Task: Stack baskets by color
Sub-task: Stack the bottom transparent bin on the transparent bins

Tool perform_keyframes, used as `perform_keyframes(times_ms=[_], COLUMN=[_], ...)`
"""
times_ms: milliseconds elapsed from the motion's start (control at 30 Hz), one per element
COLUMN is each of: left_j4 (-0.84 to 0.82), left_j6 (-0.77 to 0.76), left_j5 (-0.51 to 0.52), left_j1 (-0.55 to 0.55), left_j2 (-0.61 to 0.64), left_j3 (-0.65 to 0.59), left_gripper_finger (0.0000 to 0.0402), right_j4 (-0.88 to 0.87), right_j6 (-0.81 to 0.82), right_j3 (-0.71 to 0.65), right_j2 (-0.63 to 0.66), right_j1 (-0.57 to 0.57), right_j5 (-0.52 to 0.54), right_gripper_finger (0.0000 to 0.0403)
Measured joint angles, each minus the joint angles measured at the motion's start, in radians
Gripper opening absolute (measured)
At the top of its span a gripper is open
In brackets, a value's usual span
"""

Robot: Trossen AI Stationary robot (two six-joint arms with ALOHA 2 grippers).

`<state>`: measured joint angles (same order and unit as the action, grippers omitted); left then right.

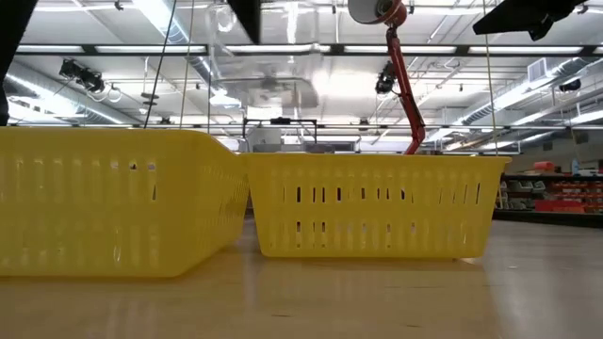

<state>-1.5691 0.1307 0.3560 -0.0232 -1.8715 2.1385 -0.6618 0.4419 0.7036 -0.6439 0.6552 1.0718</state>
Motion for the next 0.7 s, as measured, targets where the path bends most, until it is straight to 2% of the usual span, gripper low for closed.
perform_keyframes(times_ms=[367,567,700], left_j4=[0.164,0.215,0.266], left_j6=[-0.015,0.018,0.068], left_j5=[0.005,0.009,-0.036], left_j1=[0.045,0.089,0.123], left_j2=[0.259,0.349,0.396], left_j3=[-0.469,-0.637,-0.712], left_gripper_finger=[0.0009,0.0009,0.0009], right_j4=[0.033,0.041,0.041], right_j6=[-0.013,-0.018,-0.018], right_j3=[0.000,0.000,0.000], right_j2=[0.000,0.000,0.000], right_j1=[0.000,0.000,-0.001], right_j5=[0.000,0.000,0.000], right_gripper_finger=[0.0013,0.0013,0.0013])
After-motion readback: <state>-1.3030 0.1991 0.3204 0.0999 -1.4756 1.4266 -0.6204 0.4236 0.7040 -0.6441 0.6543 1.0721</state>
